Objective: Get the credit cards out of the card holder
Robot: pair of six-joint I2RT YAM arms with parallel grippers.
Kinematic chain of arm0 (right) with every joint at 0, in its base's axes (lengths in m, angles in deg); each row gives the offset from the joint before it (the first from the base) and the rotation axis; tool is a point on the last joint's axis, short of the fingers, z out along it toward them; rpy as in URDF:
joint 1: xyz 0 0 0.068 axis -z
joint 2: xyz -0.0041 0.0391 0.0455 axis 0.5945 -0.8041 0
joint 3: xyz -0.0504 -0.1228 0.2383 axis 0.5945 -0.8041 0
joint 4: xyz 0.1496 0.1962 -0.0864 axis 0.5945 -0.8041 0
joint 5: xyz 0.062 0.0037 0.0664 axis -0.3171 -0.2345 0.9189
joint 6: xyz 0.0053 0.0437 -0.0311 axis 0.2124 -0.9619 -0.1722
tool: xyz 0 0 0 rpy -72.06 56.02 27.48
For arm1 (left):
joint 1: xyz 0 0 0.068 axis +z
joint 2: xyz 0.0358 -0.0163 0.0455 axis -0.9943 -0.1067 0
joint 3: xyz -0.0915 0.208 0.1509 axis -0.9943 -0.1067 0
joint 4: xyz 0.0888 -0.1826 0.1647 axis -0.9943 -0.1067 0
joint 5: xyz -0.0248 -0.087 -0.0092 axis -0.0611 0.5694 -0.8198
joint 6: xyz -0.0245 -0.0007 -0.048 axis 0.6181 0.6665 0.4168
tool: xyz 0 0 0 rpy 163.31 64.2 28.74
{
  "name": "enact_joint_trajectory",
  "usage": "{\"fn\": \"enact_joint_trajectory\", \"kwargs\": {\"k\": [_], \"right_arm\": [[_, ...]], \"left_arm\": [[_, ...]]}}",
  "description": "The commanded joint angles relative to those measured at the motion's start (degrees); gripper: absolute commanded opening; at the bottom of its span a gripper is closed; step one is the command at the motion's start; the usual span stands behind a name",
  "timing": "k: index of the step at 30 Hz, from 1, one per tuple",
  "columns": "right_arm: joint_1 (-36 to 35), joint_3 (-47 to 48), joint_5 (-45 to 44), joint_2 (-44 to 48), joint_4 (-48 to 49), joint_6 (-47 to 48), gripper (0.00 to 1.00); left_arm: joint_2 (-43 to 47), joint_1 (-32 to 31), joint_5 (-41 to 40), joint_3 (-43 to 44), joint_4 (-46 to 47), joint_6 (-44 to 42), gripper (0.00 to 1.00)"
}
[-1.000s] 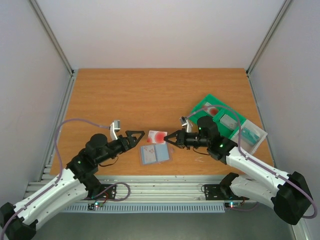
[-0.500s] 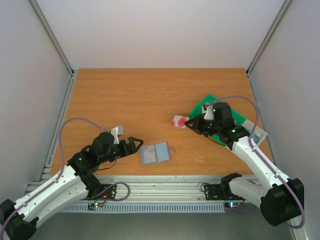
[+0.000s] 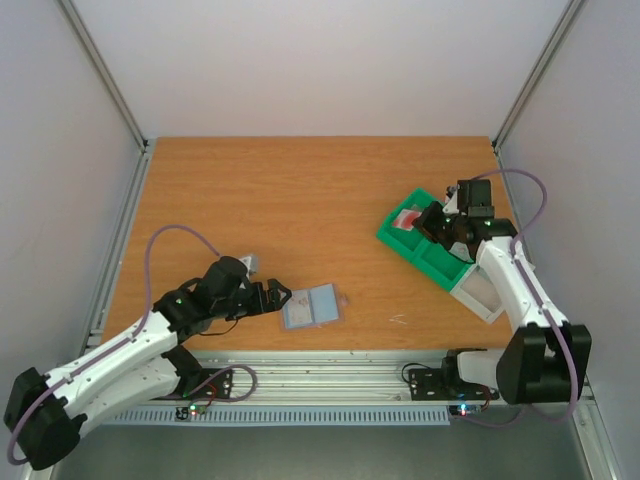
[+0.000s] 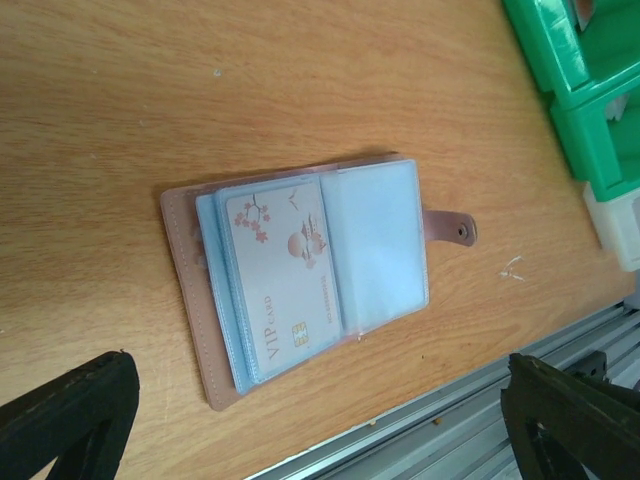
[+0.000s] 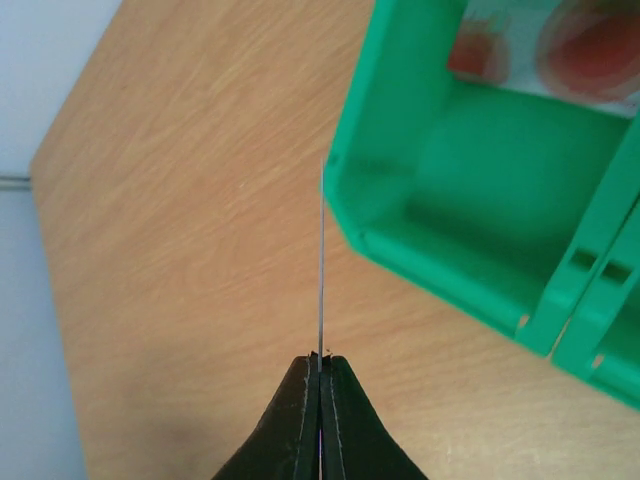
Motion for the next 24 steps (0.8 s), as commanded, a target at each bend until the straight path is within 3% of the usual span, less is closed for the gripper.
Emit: {"fn": "enact_joint_trajectory", "kwargs": {"k": [1, 15, 24], "right_arm": [[3.5, 4.3, -4.7, -5.6, -1.2, 3.8, 0.01], [8.0, 11.4, -4.6, -20.4, 1.7, 7.0, 0.01], [8.9, 12.9, -2.6, -24.4, 5.9, 5.7, 0.01]], "left_arm": [[-2.2, -0.1, 2.5, 2.4, -1.2, -2.8, 0.99], [0.8, -0.1, 0.4, -0.4, -0.1, -0.8, 0.99], [-0.2, -0.1, 0.7, -0.7, 0.7, 0.1, 0.99]]}}
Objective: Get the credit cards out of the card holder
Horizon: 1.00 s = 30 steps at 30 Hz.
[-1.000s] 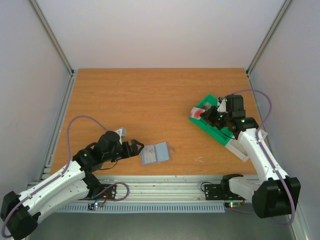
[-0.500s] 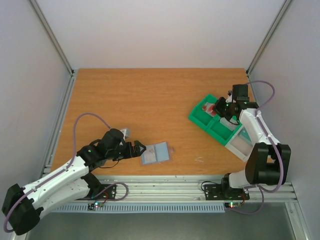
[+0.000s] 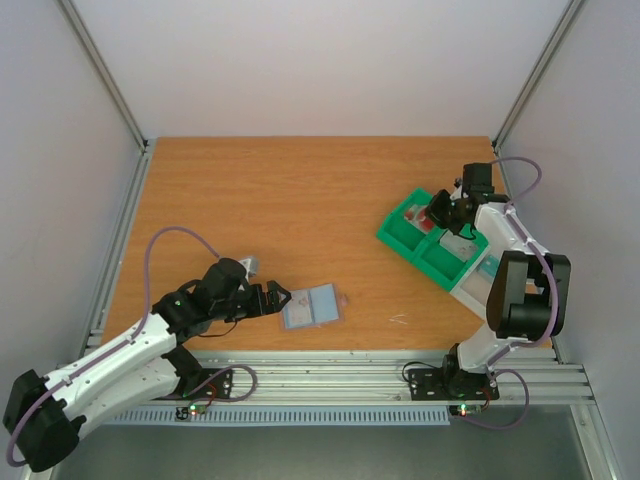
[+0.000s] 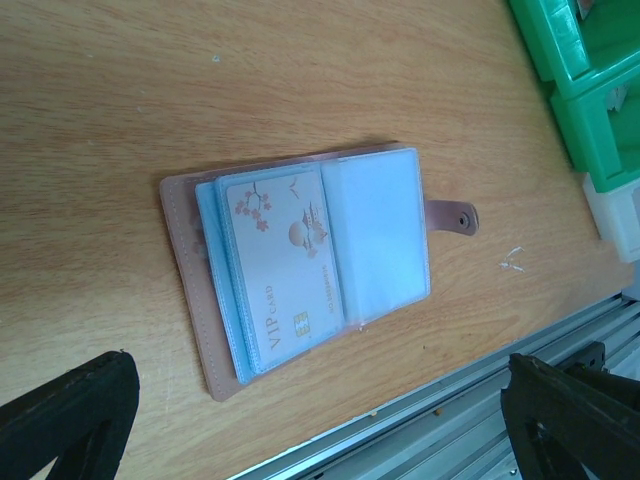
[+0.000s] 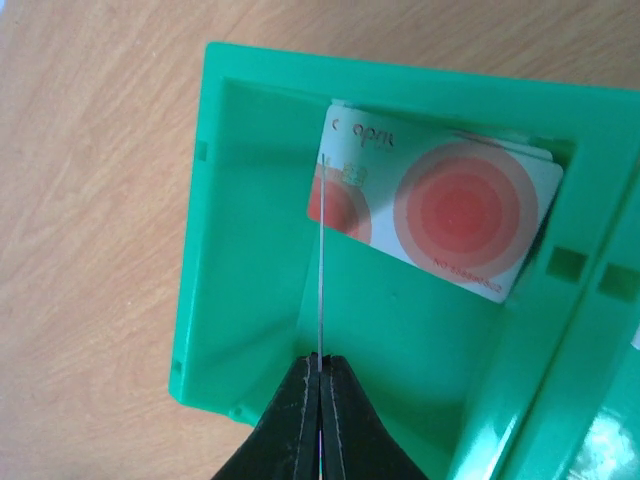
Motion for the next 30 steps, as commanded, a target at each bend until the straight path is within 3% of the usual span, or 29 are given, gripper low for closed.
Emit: {"fn": "enact_joint_trajectory", "kwargs": {"k": [1, 30], "right_arm": [[1.0, 2.8, 1.5, -1.9, 3.3, -0.1, 0.01], [2.8, 4.1, -0.6, -8.8, 7.0, -0.7, 0.03]], "left_arm": [[-0.3, -0.1, -0.4, -0.4, 1.0, 0.6, 0.99], [1.6, -0.1, 0.5, -1.0, 0.7, 1.1, 0.99]]}}
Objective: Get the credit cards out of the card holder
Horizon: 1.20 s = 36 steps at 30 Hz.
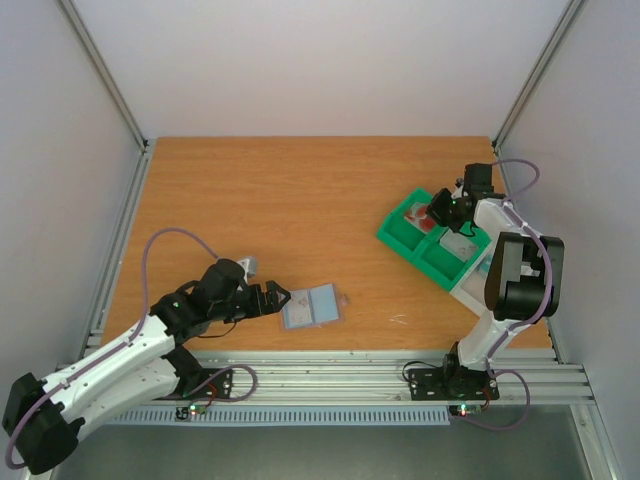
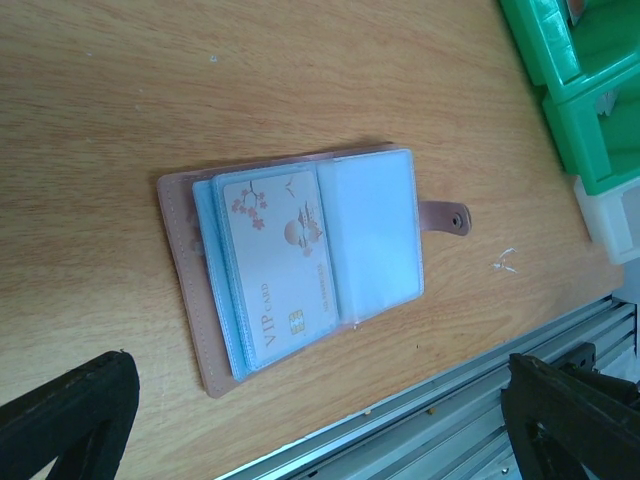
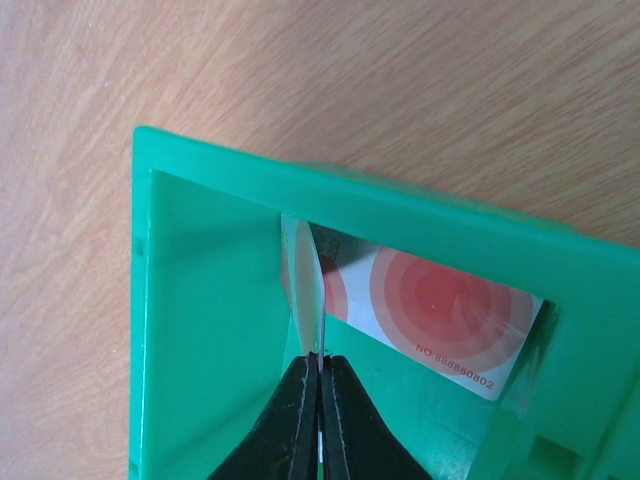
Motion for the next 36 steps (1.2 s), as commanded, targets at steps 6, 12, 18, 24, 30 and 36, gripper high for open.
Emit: {"fn": "enact_joint_trajectory", "kwargs": {"k": [6, 12, 18, 24, 30, 36], "right_arm": [[0.6, 3.0, -4.7, -0.5, -0.5, -0.2, 0.1], [0.6, 4.1, -7.5, 0.8, -4.5, -0.8, 0.17], [0.6, 4.8, -8.3, 3.5, -7.7, -1.7, 0.19], [0.5, 5.2, -5.2, 6.8, -11.6, -2.4, 0.23], [-0.1, 2.3, 0.3, 13.6, -13.5, -2.6, 0.25], [-3.6, -1.3, 5.0, 19.5, -15.2, -1.2, 0.27]], "left_arm": [[-0.2, -0.1, 1.4, -0.4, 1.0, 0.1, 0.99], [-1.4, -0.1, 1.3, 0.0, 0.6, 0.2, 0.99], [-2.0, -0.1, 1.4, 0.1, 0.0, 0.9, 0.98], [-3.4, -0.1, 3.1, -0.5, 1.0, 1.9, 0.92], [-5.8, -0.1, 5.5, -1.9, 4.6, 3.8, 0.86], [-8.7, -0.1, 6.5, -3.7, 9.1, 5.4, 0.82]]}}
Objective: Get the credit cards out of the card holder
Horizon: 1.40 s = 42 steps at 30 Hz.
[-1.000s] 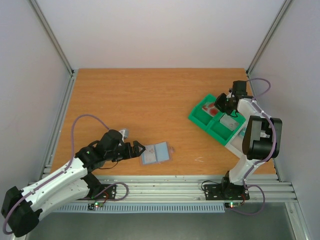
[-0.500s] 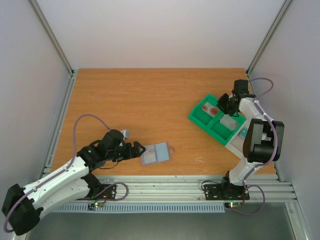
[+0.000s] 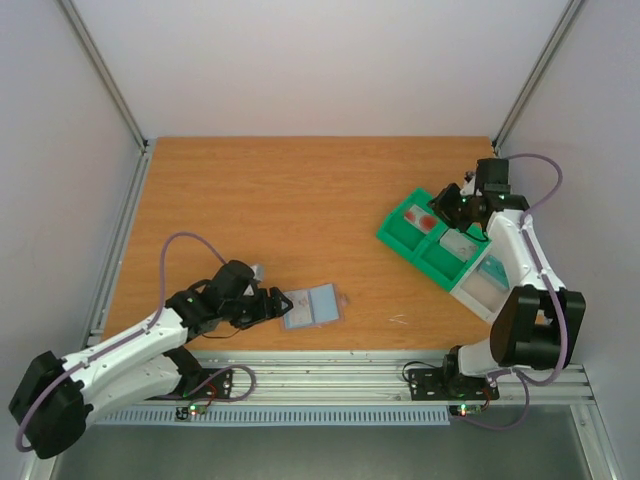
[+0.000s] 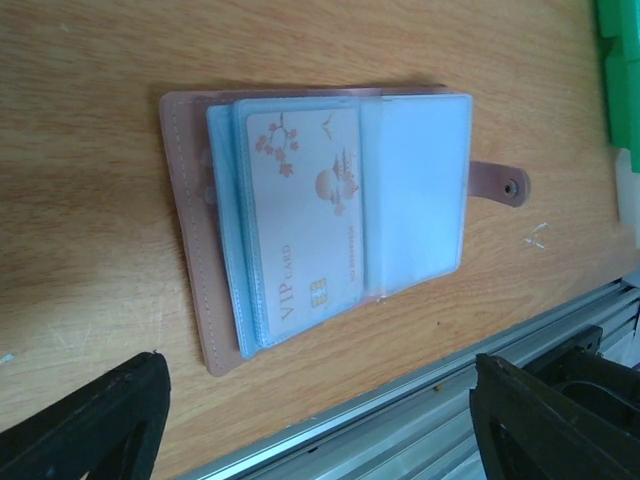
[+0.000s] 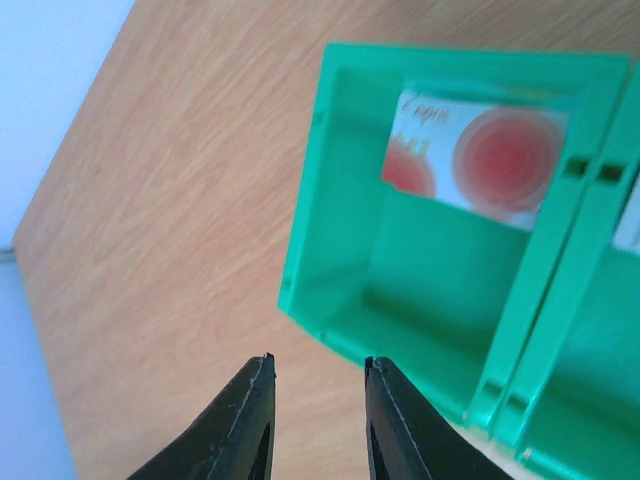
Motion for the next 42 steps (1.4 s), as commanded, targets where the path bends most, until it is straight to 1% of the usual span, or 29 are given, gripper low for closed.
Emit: {"fn": "enact_joint_trajectory", "kwargs": {"k": [1, 4, 7, 9, 13, 15, 18, 21, 25, 27, 31, 34, 38, 42], "right_arm": [[-3.1, -2.8, 5.2, 4.6, -2.9, 1.1, 0.26], [-4.9, -4.9, 7.4, 7.4, -3.1, 1.3, 0.27], [-7.1, -6.7, 8.8, 10.0, -3.4, 1.3, 0.27], [-10.7, -7.9, 9.4, 11.5, -3.3, 1.0, 0.27], [-18.3, -10.9, 7.6, 14.2, -3.1, 1.9, 0.28], [-21.3, -13.0, 7.5, 15.0, -2.6, 1.6, 0.28], [-25.2, -16.6, 8.0, 15.7, 0.3, 0.2, 0.28], [-29.2, -19.9, 8.3, 15.5, 4.3, -1.9, 0.27], [-34.8, -22.4, 8.0, 13.5, 9.2, -4.3, 0.27], [-37.6, -23.1, 7.5, 12.1, 11.8, -5.2, 0.26], [-42.8, -22.9, 6.8, 8.1, 15.5, -6.3, 0.25], [-46.1, -22.7, 6.0, 5.1, 18.3, -7.5, 0.25], [-49.7, -22.1, 6.7, 0.4, 22.6, -8.6, 0.24], [-52.1, -20.8, 6.3, -4.3, 24.3, -8.9, 0.24]], "left_arm": [[-2.5, -0.1, 1.7, -1.9, 6.2, 1.6, 0.8], [-4.3, -0.1, 3.2, -3.4, 11.3, 2.2, 0.71], [-5.3, -0.1, 3.1, -5.2, 15.9, 4.0, 0.68], [-6.1, 0.0, 3.0, -5.8, 17.6, 5.1, 0.68], [-7.8, 0.6, 4.1, -6.4, 22.0, 6.9, 0.61], [-9.0, 1.1, 4.5, -6.5, 23.3, 7.8, 0.6], [-11.2, 2.0, 5.5, -6.5, 24.9, 8.3, 0.59], [-13.0, 3.5, 6.5, -8.0, 29.6, 9.2, 0.57], [-14.5, 6.1, 9.0, -11.7, 39.3, 12.4, 0.54], [-14.8, 6.9, 9.3, -12.8, 41.0, 13.1, 0.54], [-14.5, 8.0, 10.2, -13.3, 41.6, 13.3, 0.54], [-13.1, 8.4, 9.6, -13.6, 39.7, 13.5, 0.54], [-10.5, 8.8, 8.4, -14.1, 36.8, 14.7, 0.53], [-7.7, 9.1, 7.9, -15.0, 35.7, 15.7, 0.53]]}}
